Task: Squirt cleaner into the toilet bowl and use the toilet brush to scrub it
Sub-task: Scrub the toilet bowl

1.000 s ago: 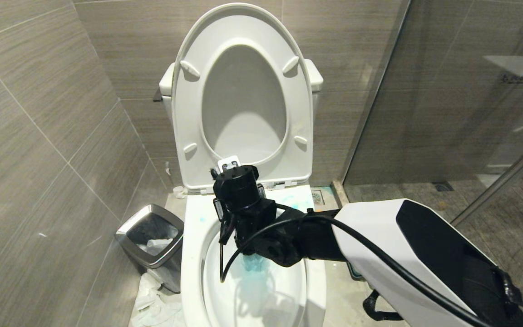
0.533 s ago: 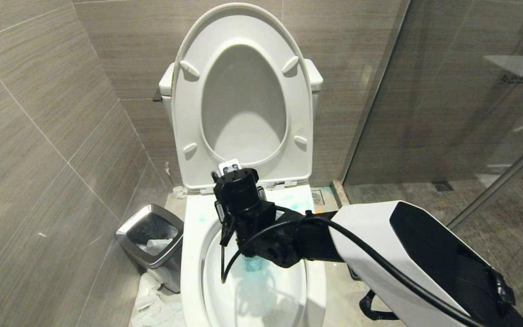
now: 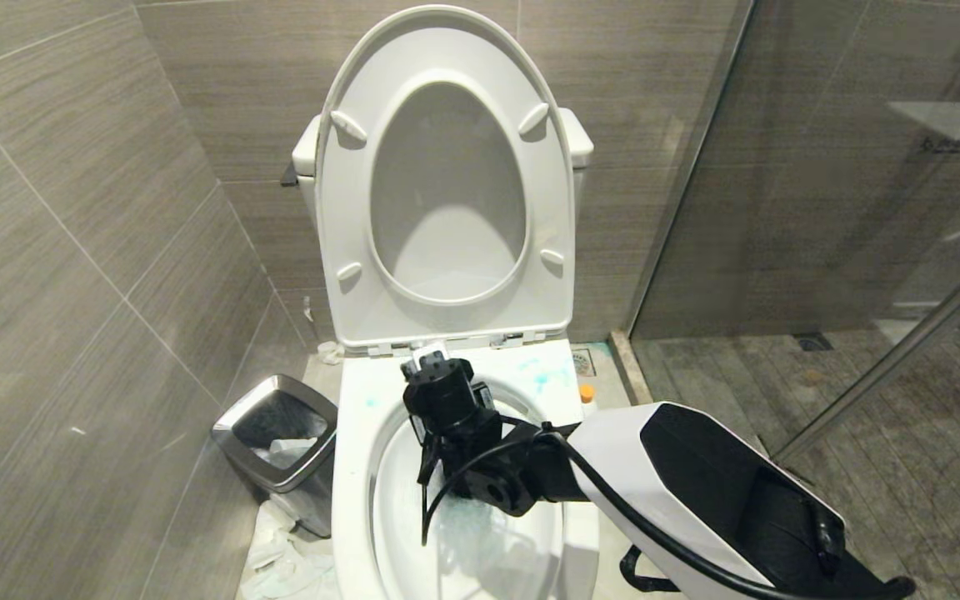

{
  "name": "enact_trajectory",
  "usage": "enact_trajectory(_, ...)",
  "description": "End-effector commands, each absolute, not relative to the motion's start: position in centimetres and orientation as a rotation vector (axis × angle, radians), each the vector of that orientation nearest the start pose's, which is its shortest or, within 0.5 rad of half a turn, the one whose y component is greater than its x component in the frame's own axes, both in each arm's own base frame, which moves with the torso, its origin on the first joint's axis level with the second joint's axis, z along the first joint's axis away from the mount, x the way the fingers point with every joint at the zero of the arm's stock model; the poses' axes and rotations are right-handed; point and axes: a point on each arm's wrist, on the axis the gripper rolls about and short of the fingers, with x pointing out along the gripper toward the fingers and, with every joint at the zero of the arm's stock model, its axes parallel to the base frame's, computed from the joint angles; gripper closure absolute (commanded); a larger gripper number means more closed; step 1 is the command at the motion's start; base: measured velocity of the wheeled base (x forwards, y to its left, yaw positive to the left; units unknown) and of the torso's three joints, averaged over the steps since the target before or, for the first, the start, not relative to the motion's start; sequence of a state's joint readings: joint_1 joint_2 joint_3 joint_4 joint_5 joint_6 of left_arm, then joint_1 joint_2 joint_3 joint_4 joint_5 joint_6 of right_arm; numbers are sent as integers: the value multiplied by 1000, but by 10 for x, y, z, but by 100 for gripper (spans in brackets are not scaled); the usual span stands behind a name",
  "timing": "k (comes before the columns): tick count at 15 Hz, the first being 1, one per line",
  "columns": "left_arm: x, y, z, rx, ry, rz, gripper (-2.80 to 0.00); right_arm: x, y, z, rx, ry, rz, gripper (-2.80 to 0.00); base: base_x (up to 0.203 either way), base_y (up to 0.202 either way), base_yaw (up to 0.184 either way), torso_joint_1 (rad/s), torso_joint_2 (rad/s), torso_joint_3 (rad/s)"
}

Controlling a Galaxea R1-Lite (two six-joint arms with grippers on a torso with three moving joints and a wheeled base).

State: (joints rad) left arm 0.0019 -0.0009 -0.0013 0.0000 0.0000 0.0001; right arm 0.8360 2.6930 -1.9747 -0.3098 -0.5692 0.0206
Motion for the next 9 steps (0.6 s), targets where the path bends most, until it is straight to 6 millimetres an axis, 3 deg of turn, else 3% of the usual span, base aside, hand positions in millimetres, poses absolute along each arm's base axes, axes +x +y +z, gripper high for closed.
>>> enact_trajectory(1,-23,0,76,0,-2,3,0,372,393,38,-242,309,252,0,0,0,0,0,0,0)
enact_trajectory(7,-23,0,76,0,-2,2,0,345,391,124,-167,201,250,0,0,0,0,0,0,0)
enact_trajectory(9,-23,0,76,0,-2,2,0,337,392,139,-155,181,258,0,0,0,0,0,0,0)
